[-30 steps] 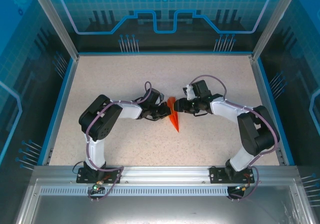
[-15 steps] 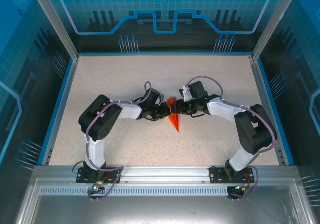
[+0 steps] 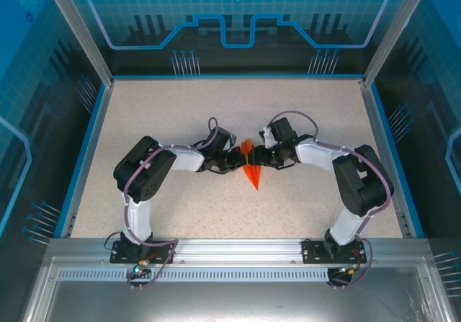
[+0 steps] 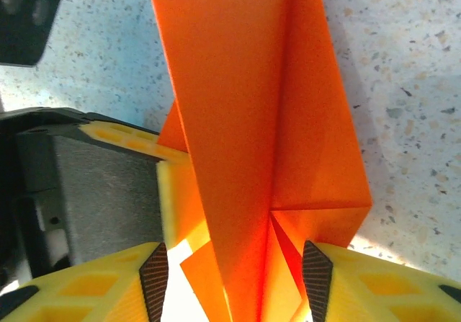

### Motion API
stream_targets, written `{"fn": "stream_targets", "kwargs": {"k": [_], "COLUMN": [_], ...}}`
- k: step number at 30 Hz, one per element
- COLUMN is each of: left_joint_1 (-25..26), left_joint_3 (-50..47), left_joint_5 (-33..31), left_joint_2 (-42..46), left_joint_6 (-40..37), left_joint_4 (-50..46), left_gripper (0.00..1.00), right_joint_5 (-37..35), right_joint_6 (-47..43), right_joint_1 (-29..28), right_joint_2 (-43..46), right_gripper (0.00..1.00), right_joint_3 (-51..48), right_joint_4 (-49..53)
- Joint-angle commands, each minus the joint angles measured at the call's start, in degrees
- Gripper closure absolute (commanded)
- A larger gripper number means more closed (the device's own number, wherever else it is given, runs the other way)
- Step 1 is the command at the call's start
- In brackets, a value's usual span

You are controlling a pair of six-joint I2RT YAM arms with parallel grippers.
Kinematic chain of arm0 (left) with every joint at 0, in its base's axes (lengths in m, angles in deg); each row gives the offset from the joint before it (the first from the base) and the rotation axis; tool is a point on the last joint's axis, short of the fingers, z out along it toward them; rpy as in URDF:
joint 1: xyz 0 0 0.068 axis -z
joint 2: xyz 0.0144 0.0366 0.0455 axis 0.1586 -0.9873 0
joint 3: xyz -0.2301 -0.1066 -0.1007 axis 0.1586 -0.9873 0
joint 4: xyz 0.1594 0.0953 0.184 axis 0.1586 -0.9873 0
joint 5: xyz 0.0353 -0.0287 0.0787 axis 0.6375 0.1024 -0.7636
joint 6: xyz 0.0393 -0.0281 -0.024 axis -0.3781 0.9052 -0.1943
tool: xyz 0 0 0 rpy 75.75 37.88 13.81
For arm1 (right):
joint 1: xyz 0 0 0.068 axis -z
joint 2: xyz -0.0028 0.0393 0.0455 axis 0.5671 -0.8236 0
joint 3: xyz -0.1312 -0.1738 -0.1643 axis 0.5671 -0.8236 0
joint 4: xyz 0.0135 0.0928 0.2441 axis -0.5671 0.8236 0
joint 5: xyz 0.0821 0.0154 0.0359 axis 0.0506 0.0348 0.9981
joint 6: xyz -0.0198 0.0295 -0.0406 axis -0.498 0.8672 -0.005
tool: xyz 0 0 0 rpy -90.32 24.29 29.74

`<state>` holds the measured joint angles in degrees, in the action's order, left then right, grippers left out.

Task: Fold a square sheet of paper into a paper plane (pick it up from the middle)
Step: Move the paper plane to the center of the table.

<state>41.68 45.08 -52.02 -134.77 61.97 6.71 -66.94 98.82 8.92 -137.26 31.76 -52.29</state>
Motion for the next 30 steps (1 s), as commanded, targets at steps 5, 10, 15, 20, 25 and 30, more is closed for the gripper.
{"fn": "stream_targets", "kwargs": {"k": [5, 10, 15, 20, 25, 30], "left_joint_1": [-0.39, -0.39, -0.41, -0.39, -0.4, -0.41], "left_joint_3": [-1.34, -1.25, -1.08, -1.06, -1.08, -1.12], "left_joint_5": [-1.85, -1.87, -1.77, -1.67, -1.42, -1.05], "left_joint_2": [-0.54, -0.58, -0.67, -0.67, -0.67, -0.58], "left_joint_6": [1.12, 1.17, 1.2, 1.12, 1.16, 1.24], "left_joint_4": [-0.93, -0.88, -0.96, -0.94, -0.87, -0.7], "left_gripper": [1.0, 1.0, 1.0, 1.0, 1.0, 1.0], "right_joint_5": [0.46, 2.67, 3.34, 2.4, -0.51, -3.83], "right_joint_6": [-1.34, -0.87, -0.08, -1.0, -2.03, -2.1], "right_joint_1": [-1.18, -1.66, -2.09, -2.86, -4.76, -5.74], "right_joint_2": [-0.47, 0.66, 2.82, 2.48, 0.86, -0.15], "right_gripper": [0.38, 0.38, 0.38, 0.48, 0.51, 0.53], "right_joint_3": [-0.16, -1.47, -3.85, -3.76, -1.6, -0.26], "right_joint_4": [1.4, 1.05, 1.03, 1.61, 2.97, 3.83]}}
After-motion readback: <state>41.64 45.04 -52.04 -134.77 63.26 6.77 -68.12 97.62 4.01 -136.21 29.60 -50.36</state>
